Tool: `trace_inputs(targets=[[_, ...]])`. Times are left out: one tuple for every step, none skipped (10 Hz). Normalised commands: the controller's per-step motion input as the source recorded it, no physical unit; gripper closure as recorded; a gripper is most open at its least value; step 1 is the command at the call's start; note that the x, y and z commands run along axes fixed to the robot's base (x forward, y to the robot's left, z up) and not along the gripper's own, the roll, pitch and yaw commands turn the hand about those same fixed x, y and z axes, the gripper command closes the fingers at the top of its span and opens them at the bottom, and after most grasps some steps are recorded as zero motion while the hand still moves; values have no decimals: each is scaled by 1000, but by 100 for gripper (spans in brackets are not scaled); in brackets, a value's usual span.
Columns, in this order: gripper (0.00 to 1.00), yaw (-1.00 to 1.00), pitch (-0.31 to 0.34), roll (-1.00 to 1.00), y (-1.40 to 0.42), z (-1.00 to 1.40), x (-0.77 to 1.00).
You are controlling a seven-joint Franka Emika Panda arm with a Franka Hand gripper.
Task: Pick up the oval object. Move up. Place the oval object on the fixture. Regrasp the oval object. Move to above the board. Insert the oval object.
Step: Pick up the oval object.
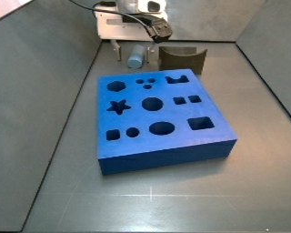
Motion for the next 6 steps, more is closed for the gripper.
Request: trace_inputs(targets=[[0, 0, -51, -9, 0, 0, -63], [0, 0, -27, 0, 0, 9, -14], [100, 0, 0, 0, 0, 0, 0], [100, 0, 0, 0, 0, 0, 0], [100, 0, 0, 0, 0, 0, 0], [100, 0, 0, 0, 0, 0, 0]])
